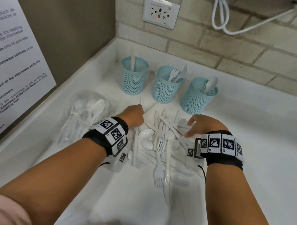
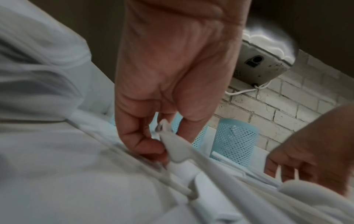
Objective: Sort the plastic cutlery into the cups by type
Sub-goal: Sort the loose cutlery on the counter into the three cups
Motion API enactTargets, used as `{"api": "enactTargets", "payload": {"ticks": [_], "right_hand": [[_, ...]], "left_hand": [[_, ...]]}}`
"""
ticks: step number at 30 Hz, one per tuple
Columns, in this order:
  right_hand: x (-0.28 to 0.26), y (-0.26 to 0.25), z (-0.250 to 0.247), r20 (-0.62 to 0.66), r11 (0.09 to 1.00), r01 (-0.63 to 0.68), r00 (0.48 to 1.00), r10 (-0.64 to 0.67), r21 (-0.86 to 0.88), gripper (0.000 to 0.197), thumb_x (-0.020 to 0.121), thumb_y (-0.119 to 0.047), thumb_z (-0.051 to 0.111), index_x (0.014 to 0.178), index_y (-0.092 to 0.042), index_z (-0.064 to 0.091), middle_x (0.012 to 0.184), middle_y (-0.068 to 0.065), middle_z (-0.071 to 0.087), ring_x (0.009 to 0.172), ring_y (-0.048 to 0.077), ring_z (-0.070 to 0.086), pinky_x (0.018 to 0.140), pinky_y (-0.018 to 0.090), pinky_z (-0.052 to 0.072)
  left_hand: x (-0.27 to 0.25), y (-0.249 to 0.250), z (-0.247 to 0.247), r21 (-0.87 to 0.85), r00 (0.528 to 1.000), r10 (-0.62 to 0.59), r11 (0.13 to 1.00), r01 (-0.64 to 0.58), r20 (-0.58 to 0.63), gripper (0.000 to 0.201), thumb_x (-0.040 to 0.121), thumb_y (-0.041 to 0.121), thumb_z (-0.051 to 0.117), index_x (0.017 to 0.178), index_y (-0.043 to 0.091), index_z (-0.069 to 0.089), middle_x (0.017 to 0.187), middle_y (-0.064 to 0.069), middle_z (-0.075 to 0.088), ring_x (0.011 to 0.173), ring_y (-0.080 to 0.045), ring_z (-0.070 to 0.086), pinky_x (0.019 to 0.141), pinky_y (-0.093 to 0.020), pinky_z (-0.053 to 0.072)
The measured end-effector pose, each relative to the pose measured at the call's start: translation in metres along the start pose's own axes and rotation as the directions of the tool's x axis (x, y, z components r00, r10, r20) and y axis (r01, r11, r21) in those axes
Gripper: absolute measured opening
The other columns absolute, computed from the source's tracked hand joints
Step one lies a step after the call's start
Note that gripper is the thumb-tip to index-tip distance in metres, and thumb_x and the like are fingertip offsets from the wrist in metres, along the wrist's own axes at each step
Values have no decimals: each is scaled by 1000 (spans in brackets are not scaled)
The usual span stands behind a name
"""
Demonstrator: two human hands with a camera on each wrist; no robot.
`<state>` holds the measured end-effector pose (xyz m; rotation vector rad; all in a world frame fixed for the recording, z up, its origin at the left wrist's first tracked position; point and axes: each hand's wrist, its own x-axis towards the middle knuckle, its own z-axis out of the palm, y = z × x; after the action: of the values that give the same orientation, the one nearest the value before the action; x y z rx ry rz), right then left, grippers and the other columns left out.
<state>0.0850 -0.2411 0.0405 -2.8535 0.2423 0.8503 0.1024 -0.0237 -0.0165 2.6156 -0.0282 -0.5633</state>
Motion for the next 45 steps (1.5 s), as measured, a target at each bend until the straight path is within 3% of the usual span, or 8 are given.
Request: {"api": "enactTargets", "payload": {"ticks": [8, 13, 17, 20, 29, 35, 40, 45], "right_hand": [[1, 21, 9, 52, 999, -38, 998, 36, 38, 77, 69, -33, 81, 133, -22, 40, 130, 3, 51, 116, 24, 49, 91, 38, 40], [4, 14, 17, 79, 990, 45, 995, -57, 137, 73, 73, -30, 78, 135, -25, 39, 81, -6, 56, 80, 14, 53, 81, 30, 42], [2, 7, 20, 18, 995, 78, 997, -80, 69, 54, 78, -37, 73, 124, -18, 52, 120, 2, 55, 106, 19, 51, 83, 27, 35], [1, 4, 21, -20, 992, 101, 995, -100, 72, 43, 82, -36, 69, 116, -13, 58, 120, 3, 54, 111, 20, 50, 83, 27, 33], [12, 7, 27, -44, 983, 117, 993, -111, 142, 39, 83, -45, 65, 67, -15, 45, 74, -2, 47, 65, 10, 42, 58, 21, 29], [11, 9, 22, -125, 938, 173, 982, -141, 300, 33, 91, -26, 57, 64, -12, 44, 69, 2, 56, 64, 17, 50, 59, 24, 36], [14, 2, 20, -137, 904, 135, 987, -86, 407, 16, 96, -16, 39, 84, -9, 45, 72, 8, 58, 59, 19, 51, 57, 26, 39], [17, -6, 25, -76, 934, 80, 995, -57, 347, 31, 94, -35, 47, 99, -4, 49, 81, 10, 55, 70, 22, 52, 69, 30, 40]], "left_hand": [[-7, 7, 1, 47, 999, 31, 998, -33, 31, 35, 92, 4, 40, 126, 3, 46, 126, -14, 53, 113, -28, 51, 86, -27, 40], [-6, 7, -1, 187, 997, 77, 980, -73, -17, 30, 91, 6, 44, 119, 3, 55, 121, -14, 58, 110, -29, 54, 91, -31, 43], [-7, 4, -3, 305, 998, 61, 951, -49, -31, 34, 93, 25, 51, 125, 12, 52, 128, -14, 44, 117, -33, 44, 102, -41, 39], [-10, 2, -6, 291, 998, 48, 956, -36, -36, 31, 94, 30, 50, 121, 15, 54, 126, -9, 47, 119, -30, 40, 101, -46, 37], [-10, -8, -12, 71, 996, 92, 993, -90, -21, 8, 89, 31, 59, 93, 24, 57, 98, 3, 55, 105, -23, 53, 100, -45, 37], [-17, -1, -25, -183, 961, 207, 953, -240, -182, 17, 89, 17, 63, 103, 9, 68, 87, -1, 59, 80, -16, 52, 59, -17, 36], [-20, 5, -27, -363, 940, 186, 887, -287, -287, 16, 90, 11, 60, 104, 8, 67, 86, -5, 64, 77, -16, 58, 62, -20, 43], [-24, 8, -23, -660, 977, 112, 722, -206, -183, 13, 91, 7, 58, 103, 3, 62, 76, -4, 61, 64, -9, 60, 57, -13, 52]]}}
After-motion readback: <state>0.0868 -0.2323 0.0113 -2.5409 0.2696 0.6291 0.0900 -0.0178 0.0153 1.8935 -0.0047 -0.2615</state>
